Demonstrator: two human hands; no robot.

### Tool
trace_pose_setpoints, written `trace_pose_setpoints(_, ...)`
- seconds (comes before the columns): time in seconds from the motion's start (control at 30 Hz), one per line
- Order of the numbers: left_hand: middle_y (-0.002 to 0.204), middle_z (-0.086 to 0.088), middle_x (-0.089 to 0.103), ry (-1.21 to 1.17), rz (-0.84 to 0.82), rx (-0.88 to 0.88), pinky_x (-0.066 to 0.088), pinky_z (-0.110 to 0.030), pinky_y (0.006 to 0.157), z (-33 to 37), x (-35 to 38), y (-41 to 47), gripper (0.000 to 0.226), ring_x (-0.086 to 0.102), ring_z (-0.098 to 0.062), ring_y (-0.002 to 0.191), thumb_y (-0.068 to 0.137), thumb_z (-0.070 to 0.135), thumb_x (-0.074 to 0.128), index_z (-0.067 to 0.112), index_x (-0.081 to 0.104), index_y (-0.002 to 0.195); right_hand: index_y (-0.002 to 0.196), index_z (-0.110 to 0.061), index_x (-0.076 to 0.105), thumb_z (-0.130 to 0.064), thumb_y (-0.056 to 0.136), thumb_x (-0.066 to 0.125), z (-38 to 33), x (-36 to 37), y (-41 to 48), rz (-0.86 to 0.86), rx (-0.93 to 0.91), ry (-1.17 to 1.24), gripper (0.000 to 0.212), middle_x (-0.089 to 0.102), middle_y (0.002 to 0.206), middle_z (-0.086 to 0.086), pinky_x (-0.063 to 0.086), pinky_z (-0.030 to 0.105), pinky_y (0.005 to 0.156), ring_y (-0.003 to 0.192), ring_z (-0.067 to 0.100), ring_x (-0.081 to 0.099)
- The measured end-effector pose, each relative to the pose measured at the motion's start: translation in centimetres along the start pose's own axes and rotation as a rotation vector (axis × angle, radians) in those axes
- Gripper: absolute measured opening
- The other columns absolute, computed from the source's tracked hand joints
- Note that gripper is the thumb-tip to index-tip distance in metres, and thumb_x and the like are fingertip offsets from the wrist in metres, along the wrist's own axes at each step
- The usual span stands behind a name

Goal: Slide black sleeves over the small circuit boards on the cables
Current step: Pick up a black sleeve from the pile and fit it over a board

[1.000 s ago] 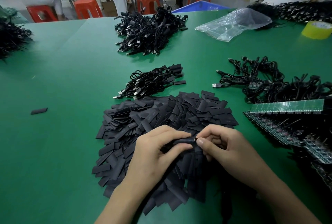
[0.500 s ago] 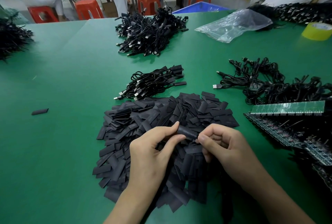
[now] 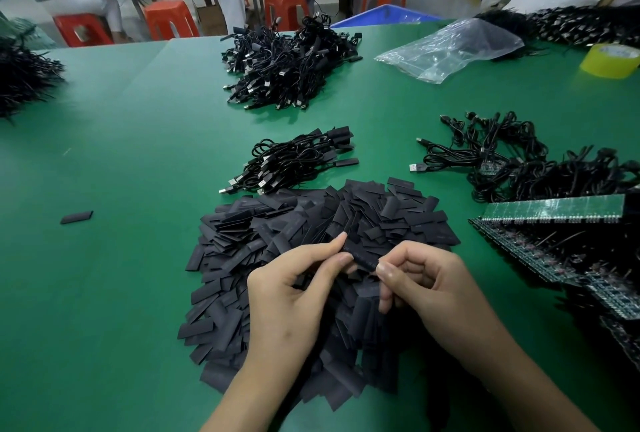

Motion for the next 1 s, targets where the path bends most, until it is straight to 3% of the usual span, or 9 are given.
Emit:
trace_pose_setpoints(0.2, 0.078, -0.007, 0.079, -0.317, 0.054, -0.226, 0.057, -0.018, 0.075, 0.2, 0.2, 0.3, 0.021, 0.079, -0.02, 0.078, 0.083, 0.023, 0.076, 0.024, 0.081, 0.103, 0.087, -0.028, 0.074, -0.013, 0.094, 0.072, -0.3, 0.0, -0.3, 0.055, -0.065, -0.128, 0.016, 0.076, 0.075, 0.001, 0.054, 0.017, 0.069, 0.071, 0.014, 0.074)
trace_pose_setpoints(0.33, 0.09, -0.006, 0.079, -0.365, 0.01, -0.268, 0.058, -0.021, 0.08, 0.0, 0.3, 0.3, 0.03, 0.077, -0.021, 0.085, 0.084, 0.023, 0.078, 0.025, 0.079, 0.114, 0.08, -0.023, 0.073, -0.017, 0.093, 0.073, -0.7, -0.3, -0.2, 0.057, -0.104, -0.212, 0.015, 0.074, 0.07, 0.001, 0.052, 0.018, 0.066, 0.065, 0.013, 0.07)
trace_pose_setpoints(0.4, 0.097, 0.0, 0.078, -0.236, -0.074, -0.229, 0.055, -0.02, 0.08, 0.1, 0.9, -0.1, 0.041, 0.07, -0.012, 0.082, 0.086, 0.025, 0.081, 0.029, 0.072, 0.126, 0.081, -0.016, 0.074, -0.022, 0.088, 0.073, -1.1, -0.6, -0.1, 0.092, -0.071, 0.017, 0.01, 0.072, 0.069, 0.009, 0.054, 0.02, 0.063, 0.062, 0.016, 0.07)
trace_pose_setpoints(0.47, 0.097, 0.01, 0.072, 0.057, -0.157, -0.081, 0.051, -0.02, 0.076, 0.4, 1.6, -0.9, 0.045, 0.06, -0.002, 0.078, 0.084, 0.04, 0.078, 0.036, 0.067, 0.127, 0.081, -0.017, 0.077, -0.029, 0.08, 0.07, -1.3, -0.9, 0.0, 0.158, -0.001, 0.288, 0.014, 0.071, 0.068, 0.01, 0.054, 0.02, 0.058, 0.058, 0.017, 0.067)
trace_pose_setpoints(0.53, 0.097, 0.016, 0.065, 0.307, -0.257, 0.113, 0.053, -0.028, 0.079, 1.3, 2.7, -1.9, 0.037, 0.06, -0.003, 0.087, 0.087, 0.058, 0.069, 0.036, 0.07, 0.117, 0.08, -0.02, 0.079, -0.03, 0.077, 0.069, -1.3, -0.9, 0.1, 0.218, 0.057, 0.468, 0.014, 0.07, 0.068, 0.008, 0.054, 0.021, 0.055, 0.056, 0.015, 0.065)
trace_pose_setpoints(0.6, 0.094, 0.017, 0.062, 0.429, -0.317, 0.2, 0.054, -0.034, 0.076, 2.1, 3.7, -2.5, 0.044, 0.06, -0.009, 0.089, 0.089, 0.069, 0.059, 0.03, 0.073, 0.103, 0.079, -0.022, 0.079, -0.029, 0.077, 0.068, -1.0, -0.7, 0.2, 0.254, 0.097, 0.566, 0.014, 0.069, 0.069, 0.006, 0.055, 0.021, 0.054, 0.057, 0.013, 0.065)
trace_pose_setpoints(0.7, 0.086, 0.013, 0.063, 0.425, -0.339, 0.203, 0.053, -0.036, 0.072, 2.3, 4.6, -2.7, 0.039, 0.057, -0.014, 0.081, 0.088, 0.061, 0.064, 0.023, 0.074, 0.09, 0.079, -0.02, 0.079, -0.031, 0.075, 0.07, -0.6, -0.4, 0.3, 0.3, 0.106, 0.594, 0.015, 0.071, 0.073, 0.006, 0.056, 0.02, 0.056, 0.06, 0.013, 0.067)
trace_pose_setpoints(0.87, 0.07, 0.005, 0.063, 0.289, -0.362, -0.084, 0.052, -0.041, 0.063, 2.4, 3.1, -1.3, 0.043, 0.058, -0.014, 0.065, 0.094, 0.058, 0.053, 0.018, 0.063, 0.086, 0.099, -0.005, 0.071, -0.03, 0.086, 0.063, -0.7, -1.5, 0.7, 0.399, 0.027, 0.455, 0.029, 0.079, 0.096, 0.014, 0.061, 0.024, 0.074, 0.089, 0.023, 0.077)
trace_pose_setpoints(1.0, 0.067, 0.009, 0.062, 0.445, -0.276, -0.034, 0.049, -0.035, 0.059, 2.3, 0.1, 3.7, 0.039, 0.056, -0.006, 0.059, 0.098, 0.055, 0.053, 0.022, 0.063, 0.08, 0.1, -0.007, 0.072, -0.014, 0.101, 0.059, 0.0, -2.7, 0.8, 0.469, 0.02, 0.224, 0.015, 0.077, 0.09, 0.008, 0.061, 0.025, 0.074, 0.085, 0.019, 0.073)
Point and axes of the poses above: each hand's wrist, its own y-axis towards the middle knuckle, its own x-axis out of the palm, z = x × y, the point moved 1 cm from there along y, towards the middle knuckle
